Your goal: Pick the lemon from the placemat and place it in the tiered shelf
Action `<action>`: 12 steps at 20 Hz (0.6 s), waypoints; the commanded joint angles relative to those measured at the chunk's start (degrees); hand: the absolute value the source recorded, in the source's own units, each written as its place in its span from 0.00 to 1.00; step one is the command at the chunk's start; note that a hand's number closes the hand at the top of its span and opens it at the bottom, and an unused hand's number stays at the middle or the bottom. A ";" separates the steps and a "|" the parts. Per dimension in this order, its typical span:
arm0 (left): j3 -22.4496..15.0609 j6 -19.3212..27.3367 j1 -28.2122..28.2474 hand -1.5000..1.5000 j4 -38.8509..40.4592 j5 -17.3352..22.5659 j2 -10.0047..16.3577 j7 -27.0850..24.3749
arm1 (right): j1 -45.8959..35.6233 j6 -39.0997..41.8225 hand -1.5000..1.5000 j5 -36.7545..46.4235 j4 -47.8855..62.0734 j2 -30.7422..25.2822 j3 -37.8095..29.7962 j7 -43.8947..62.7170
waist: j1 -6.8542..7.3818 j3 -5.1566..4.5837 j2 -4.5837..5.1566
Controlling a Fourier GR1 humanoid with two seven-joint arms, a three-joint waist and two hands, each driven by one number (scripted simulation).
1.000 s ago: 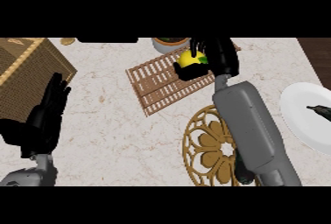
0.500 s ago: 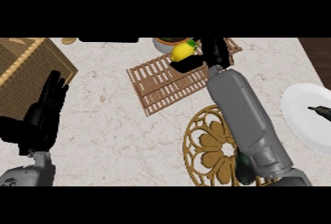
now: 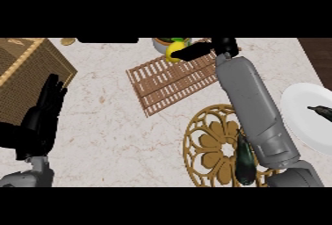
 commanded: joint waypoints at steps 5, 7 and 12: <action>0.53 0.21 0.92 0.50 -1.19 -0.58 -0.01 0.89 | 3.10 1.16 0.00 -5.20 -11.21 -3.94 -3.60 6.24 | -1.31 0.00 -0.53; -0.76 0.59 0.42 0.50 -3.01 -1.25 -0.41 3.12 | 0.09 0.22 0.00 -7.08 -8.21 -7.55 -7.58 6.49 | -0.62 0.02 -0.27; -0.40 0.93 3.99 0.50 -3.11 -1.36 -1.71 -0.54 | 7.81 7.47 0.00 -10.17 -15.82 -15.06 -9.70 13.59 | -1.50 0.00 -0.51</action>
